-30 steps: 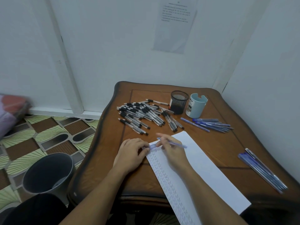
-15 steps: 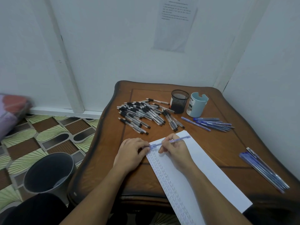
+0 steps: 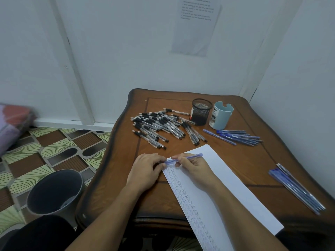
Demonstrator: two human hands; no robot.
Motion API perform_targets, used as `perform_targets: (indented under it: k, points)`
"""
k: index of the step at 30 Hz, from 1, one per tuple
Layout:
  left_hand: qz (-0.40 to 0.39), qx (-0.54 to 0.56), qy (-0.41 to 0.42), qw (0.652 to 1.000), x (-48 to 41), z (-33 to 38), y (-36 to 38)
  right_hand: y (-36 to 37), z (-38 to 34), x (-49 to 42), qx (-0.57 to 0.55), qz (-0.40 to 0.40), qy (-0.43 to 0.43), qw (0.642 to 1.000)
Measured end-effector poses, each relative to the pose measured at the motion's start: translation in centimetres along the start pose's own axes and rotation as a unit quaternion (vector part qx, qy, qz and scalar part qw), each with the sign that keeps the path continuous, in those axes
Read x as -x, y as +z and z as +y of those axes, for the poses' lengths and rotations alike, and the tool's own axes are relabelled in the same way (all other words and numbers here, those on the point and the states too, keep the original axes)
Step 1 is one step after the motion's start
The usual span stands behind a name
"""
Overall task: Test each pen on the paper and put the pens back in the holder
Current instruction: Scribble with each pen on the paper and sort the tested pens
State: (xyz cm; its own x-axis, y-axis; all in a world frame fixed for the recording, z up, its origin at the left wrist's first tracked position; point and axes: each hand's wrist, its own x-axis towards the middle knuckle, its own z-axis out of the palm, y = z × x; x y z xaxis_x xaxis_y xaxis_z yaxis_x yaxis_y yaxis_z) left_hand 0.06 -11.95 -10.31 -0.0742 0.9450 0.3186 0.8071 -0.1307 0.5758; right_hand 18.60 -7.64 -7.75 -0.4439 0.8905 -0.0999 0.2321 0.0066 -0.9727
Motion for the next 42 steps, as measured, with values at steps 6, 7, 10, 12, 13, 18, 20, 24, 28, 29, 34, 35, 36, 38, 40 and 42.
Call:
perform_targets:
  k: [6,7,10,12,13,18,20,24,28,29,34,35,36,38,40,42]
  points:
    - [0.007,-0.021,0.02,1.0,0.2,0.3,0.1,-0.1,-0.3,-0.6,-0.075,0.149,0.018,0.986]
    - [0.01,-0.02,0.021,1.0,0.3,0.4,0.0,-0.2,-0.2,-0.8,-0.074,0.177,0.031,0.981]
    - [0.005,-0.01,0.008,1.0,0.4,0.3,0.0,-1.0,-0.4,-0.7,0.038,0.212,0.03,0.976]
    - [-0.004,-0.012,0.0,1.0,0.3,0.4,0.0,-2.2,-1.0,-0.7,0.178,0.167,-0.014,0.97]
    - [-0.008,-0.015,0.0,1.0,0.2,0.4,-0.1,-2.8,-1.3,-0.7,0.256,0.126,-0.034,0.958]
    - [-0.006,-0.023,0.003,1.0,0.4,0.5,-0.2,-3.4,-2.5,-0.5,0.588,-0.065,-0.077,0.802]
    - [-0.009,-0.032,0.001,0.999,0.5,0.3,-0.2,-4.4,-2.3,-0.1,0.603,-0.051,-0.083,0.792]
    - [-0.04,-0.041,0.008,0.998,0.6,0.5,-0.3,-11.0,-0.5,1.9,0.468,0.118,-0.027,0.875]
    - [-0.042,-0.048,0.025,0.998,0.4,0.5,-0.4,-18.9,1.1,5.3,0.43,0.257,0.072,0.862]
    - [-0.039,-0.048,0.028,0.998,0.4,0.4,-0.3,-20.5,1.4,6.3,0.42,0.273,0.105,0.859]
    - [-0.031,-0.042,0.032,0.998,0.3,0.2,-0.1,-26.0,3.2,9.7,0.374,0.333,0.198,0.843]
    - [-0.032,-0.042,0.032,0.998,0.3,0.2,-0.1,-26.3,3.5,10.1,0.367,0.337,0.215,0.84]
    - [-0.033,-0.044,0.031,0.998,0.2,0.2,-0.1,-26.4,3.8,10.3,0.363,0.335,0.229,0.839]
    - [-0.035,-0.048,0.028,0.998,0.2,0.2,0.0,-26.3,4.3,10.5,0.362,0.329,0.238,0.839]
    - [-0.034,-0.05,0.027,0.998,0.2,0.1,0.1,-26.1,4.4,10.5,0.377,0.33,0.233,0.833]
    - [-0.035,-0.052,0.027,0.998,0.2,0.0,0.1,-25.7,4.1,10.2,0.399,0.344,0.236,0.817]
